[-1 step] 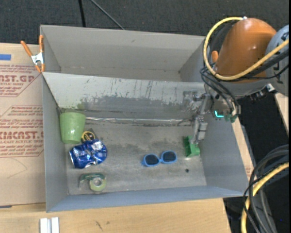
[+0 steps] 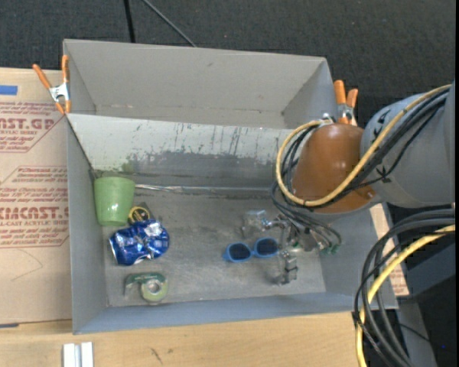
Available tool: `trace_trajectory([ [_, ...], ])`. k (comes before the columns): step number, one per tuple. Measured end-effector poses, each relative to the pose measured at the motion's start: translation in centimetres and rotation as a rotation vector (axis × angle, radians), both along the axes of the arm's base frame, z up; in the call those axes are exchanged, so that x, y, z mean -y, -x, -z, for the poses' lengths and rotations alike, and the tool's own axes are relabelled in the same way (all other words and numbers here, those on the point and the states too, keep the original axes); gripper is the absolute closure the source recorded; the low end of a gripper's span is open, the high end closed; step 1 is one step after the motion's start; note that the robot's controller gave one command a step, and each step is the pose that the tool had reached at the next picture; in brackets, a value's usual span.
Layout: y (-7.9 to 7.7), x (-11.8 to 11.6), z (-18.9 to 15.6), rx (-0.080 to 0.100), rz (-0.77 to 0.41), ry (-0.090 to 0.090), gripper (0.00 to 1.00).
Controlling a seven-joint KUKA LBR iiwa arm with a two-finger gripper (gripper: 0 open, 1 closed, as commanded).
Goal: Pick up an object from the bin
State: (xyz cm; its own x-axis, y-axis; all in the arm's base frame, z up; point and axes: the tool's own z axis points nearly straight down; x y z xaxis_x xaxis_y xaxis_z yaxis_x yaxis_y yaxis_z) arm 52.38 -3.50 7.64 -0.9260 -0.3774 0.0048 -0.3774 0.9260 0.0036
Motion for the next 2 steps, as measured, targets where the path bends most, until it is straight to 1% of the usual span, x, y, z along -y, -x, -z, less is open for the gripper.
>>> trace_trajectory([
  [1,-0.2,0.0,-0.3,0.007,0.001,0.001,1.0],
  [2,0.7,-3.0,-20.7,0.018,-0.008,0.001,1.0],
])
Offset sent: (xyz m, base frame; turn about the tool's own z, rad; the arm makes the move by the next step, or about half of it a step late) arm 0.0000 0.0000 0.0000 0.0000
